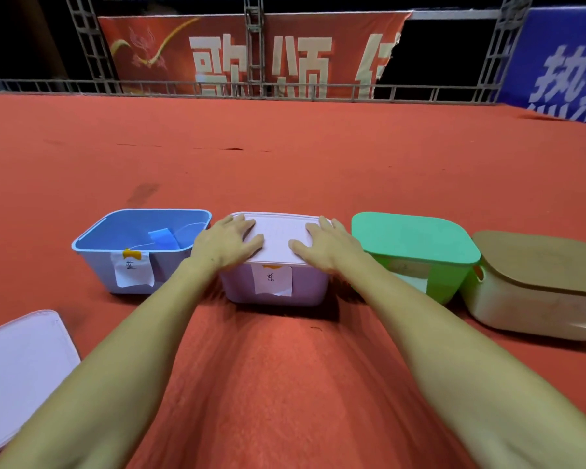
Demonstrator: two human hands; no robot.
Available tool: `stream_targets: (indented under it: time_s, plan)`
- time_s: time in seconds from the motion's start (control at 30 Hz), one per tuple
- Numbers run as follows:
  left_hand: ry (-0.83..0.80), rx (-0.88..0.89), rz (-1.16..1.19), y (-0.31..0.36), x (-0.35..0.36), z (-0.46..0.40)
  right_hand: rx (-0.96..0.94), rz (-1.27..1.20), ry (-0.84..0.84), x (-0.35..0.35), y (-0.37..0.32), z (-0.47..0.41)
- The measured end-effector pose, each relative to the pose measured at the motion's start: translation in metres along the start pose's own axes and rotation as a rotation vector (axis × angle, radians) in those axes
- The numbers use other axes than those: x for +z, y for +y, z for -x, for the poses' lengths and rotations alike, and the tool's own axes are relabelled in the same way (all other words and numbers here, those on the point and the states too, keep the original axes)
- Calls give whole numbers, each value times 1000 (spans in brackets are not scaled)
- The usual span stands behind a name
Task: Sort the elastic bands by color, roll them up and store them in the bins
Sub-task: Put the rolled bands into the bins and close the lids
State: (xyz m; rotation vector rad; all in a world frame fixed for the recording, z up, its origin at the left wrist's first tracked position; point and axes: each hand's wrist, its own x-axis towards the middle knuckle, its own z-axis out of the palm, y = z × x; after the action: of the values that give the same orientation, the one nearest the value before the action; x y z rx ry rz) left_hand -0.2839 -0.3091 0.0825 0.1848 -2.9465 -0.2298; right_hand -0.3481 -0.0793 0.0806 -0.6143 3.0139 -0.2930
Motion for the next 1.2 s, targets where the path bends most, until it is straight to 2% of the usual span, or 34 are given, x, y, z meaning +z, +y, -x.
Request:
stream_targets:
  time_s: [0.17,0.23,0.33,0.5,0.63,0.73,0.8,0.9,1.03,1.2]
  plan:
    - [138,38,-164,9,-2,4,-25,186,56,-5,-1,-4]
    - [100,101,-182,14,-3,6,-99,215,92,-4,-1,-7]
    - [31,103,-148,11,1,4,-191,172,96,3,1,-7]
    - [37,66,-113,14,-2,-1,-193,133,76,-1,2,-10]
    - [165,37,-108,20,1,5,-161,159,70,-4,-2,-3]
    - [257,48,-240,31,-1,12,-96,178,118,-11,-9,2]
    - [299,25,-193,34,-5,19,-74,43,152,-10,-9,7]
    - [311,-37,37,31,-15,40,-94,-216,195,-6,-9,21]
    - [258,72,187,24,-34,80,-181,-444,312,-7,-19,51]
    - [377,137,346,20,-58,140,-370,-624,354,-9,-48,98]
